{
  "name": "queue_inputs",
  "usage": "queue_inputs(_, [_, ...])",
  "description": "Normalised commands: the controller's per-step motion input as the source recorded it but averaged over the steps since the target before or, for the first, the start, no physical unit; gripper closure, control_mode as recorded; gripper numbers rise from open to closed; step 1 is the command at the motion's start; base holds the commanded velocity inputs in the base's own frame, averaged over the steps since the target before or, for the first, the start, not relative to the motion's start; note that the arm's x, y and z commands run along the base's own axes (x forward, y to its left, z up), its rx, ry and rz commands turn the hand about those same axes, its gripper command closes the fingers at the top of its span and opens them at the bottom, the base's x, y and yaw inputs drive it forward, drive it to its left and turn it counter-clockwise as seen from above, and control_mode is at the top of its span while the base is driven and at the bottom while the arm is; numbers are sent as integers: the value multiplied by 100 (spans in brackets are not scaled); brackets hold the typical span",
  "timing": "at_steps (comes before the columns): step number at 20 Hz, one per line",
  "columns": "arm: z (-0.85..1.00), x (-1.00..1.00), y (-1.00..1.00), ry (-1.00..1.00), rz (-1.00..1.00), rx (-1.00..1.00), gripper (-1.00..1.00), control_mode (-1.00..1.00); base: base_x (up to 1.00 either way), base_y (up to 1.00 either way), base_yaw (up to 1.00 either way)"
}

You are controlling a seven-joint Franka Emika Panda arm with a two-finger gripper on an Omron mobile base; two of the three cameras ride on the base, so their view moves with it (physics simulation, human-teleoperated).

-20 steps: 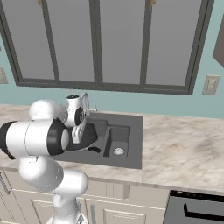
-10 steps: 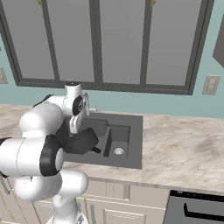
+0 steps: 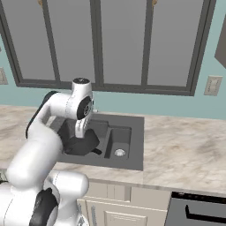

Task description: Move the pot and pan from the stove into the sink.

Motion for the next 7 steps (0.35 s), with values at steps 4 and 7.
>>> queue_inputs(4, [38,-100,-61,-12,-1,8,-100,-100,0,0,0])
queue_inputs(7, [34,-99,-47,-18,-3,8,-100,-100,0,0,0])
